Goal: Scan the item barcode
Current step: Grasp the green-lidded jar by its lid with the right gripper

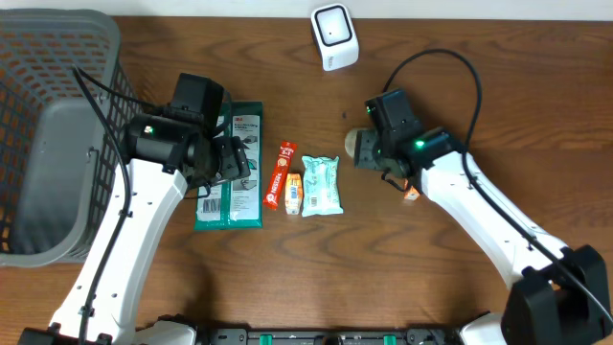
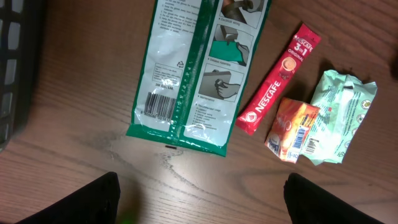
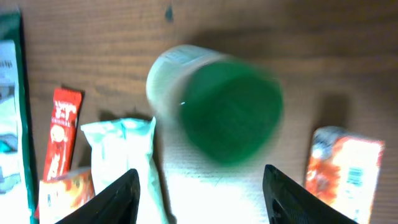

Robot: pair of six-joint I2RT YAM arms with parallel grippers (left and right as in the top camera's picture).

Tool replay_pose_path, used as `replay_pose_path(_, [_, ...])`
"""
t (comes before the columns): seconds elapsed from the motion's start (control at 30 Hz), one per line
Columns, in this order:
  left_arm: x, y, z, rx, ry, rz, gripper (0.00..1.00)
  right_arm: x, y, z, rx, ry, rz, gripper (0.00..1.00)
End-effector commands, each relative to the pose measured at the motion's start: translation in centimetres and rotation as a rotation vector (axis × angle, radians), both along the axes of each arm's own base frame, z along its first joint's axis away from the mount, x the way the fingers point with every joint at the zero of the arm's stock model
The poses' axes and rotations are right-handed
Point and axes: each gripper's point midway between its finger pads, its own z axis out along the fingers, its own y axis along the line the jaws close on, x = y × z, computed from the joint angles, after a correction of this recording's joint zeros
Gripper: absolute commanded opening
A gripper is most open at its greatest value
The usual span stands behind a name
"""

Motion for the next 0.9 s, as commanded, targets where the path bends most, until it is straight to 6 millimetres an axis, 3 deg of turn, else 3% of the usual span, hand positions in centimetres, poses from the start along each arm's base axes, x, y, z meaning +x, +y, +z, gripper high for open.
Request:
replay_pose_path(0.0, [-0.1,0.0,0.1,0.006,-0.002,-0.004,0.85,0.8,-1.0,0.9,-0.056,-0.048,-0.012,0.45])
replay_pose_path(0.2, [-0.1,0.0,0.1,0.006,-0.002,-0.004,0.85,0.2,-0.6,-0.2,-0.093,-0.032,0.01,0.49])
replay_pose_path(0.33, [-0.1,0.0,0.1,0.006,-0.002,-0.004,0.85,1.0,0.2,0.6,-0.062,-0.064,0.058,0.63])
replay_pose_path(0.47, [-0.1,0.0,0.1,0.006,-0.002,-0.004,0.85,1.4,0.6,2.2,0.005,-0.047,0.089,0.71])
replay_pose_path(0.7, [-0.1,0.0,0.1,0.006,-0.002,-0.004,0.85,2.9,-2.4,5.4,0.059,-0.037,-0.04,0.77])
replay_pose_path(0.87, [-0.1,0.0,0.1,0.006,-0.002,-0.004,0.85,4.5,-5.0,5.7,0.071,-0.059,-0.111,0.8])
